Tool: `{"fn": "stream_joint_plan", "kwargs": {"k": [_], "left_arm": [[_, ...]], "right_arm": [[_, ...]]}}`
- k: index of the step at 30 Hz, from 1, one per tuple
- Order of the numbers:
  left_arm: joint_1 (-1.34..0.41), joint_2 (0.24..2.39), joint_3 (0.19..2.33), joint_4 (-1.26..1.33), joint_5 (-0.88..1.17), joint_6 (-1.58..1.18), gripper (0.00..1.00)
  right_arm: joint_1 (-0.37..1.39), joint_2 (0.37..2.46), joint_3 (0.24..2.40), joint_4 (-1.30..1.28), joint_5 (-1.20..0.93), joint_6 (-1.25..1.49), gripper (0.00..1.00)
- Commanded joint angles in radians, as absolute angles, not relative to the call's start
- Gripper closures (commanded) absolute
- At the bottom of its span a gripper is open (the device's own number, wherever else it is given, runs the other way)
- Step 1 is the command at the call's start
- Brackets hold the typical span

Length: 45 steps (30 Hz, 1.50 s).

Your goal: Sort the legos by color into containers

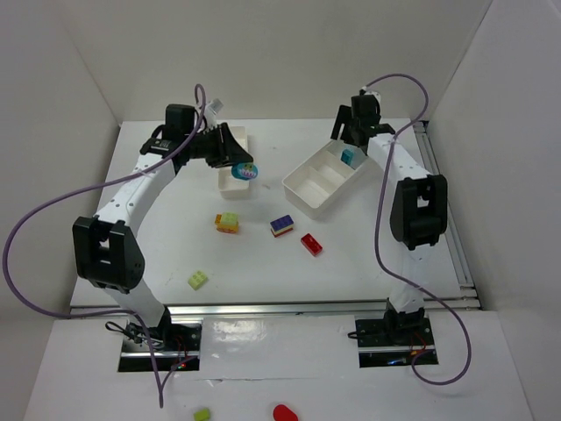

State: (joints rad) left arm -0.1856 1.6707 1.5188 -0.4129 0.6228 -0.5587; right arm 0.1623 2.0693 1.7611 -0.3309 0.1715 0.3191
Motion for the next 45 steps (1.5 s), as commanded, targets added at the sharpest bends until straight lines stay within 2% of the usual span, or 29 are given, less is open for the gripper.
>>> {"fn": "stream_joint_plan", "kwargs": {"k": [1, 4, 5, 7, 8, 11, 14, 18, 21, 28, 35, 40, 43, 44, 45], "left_arm": [[-0.178, 1.644, 1.554, -0.356, 0.669, -0.588, 1.00], [-0.152, 1.644, 1.526, -0.261, 0.788, -0.616, 1.00], [-0.143, 1.654, 1.511, -0.220, 0.819, -0.632, 1.00], [-0.129, 1.654, 1.441, -0.021, 0.914, -0.675, 1.00], [-0.117, 1.654, 1.416, 0.050, 0.975, -0.754, 1.00], [-0.117, 1.683, 1.364, 0.314, 1.058, -0.892, 1.00], [-0.117, 1.704, 1.364, 0.385, 1.058, -0.923, 1.00], [-0.117, 1.713, 1.335, 0.548, 1.069, -1.038, 1.00], [-0.117, 1.713, 1.325, 0.572, 1.069, -1.054, 1.00], [-0.117, 1.692, 1.315, 0.565, 1.088, -1.043, 1.00], [-0.117, 1.674, 1.279, 0.565, 1.097, -1.032, 1.00], [-0.117, 1.664, 1.261, 0.575, 1.097, -1.032, 1.00], [-0.117, 1.655, 1.261, 0.577, 1.106, -1.032, 1.00], [-0.117, 1.655, 1.261, 0.577, 1.106, -1.032, 1.00], [-0.117, 1.655, 1.261, 0.577, 1.106, -1.032, 1.00]], "right_arm": [[0.179, 1.938, 1.786, -0.353, 0.158, 0.308, 0.17], [0.190, 1.757, 1.608, -0.246, -0.097, 0.322, 0.20], [0.190, 1.717, 1.562, -0.214, -0.282, 0.342, 0.20], [0.190, 1.655, 1.430, -0.099, -0.475, 0.399, 0.19], [0.190, 1.616, 1.384, -0.039, -0.650, 0.482, 0.18], [0.244, 1.591, 1.269, 0.151, -0.829, 0.628, 0.14], [0.305, 1.591, 1.230, 0.320, -0.905, 0.715, 0.11], [0.377, 1.667, 1.330, 0.244, -0.958, 0.664, 0.06], [0.422, 1.710, 1.379, 0.259, -0.986, 0.664, 0.04], [0.445, 1.776, 1.427, 0.342, -0.976, 0.699, 0.07], [0.463, 1.827, 1.456, 0.451, -0.982, 0.788, 0.22], [0.472, 1.848, 1.456, 0.494, -0.982, 0.815, 0.41], [0.482, 1.848, 1.456, 0.494, -0.992, 0.815, 0.62], [0.482, 1.848, 1.456, 0.459, -1.002, 0.805, 0.74], [0.482, 1.848, 1.456, 0.439, -1.002, 0.796, 0.79]]}}
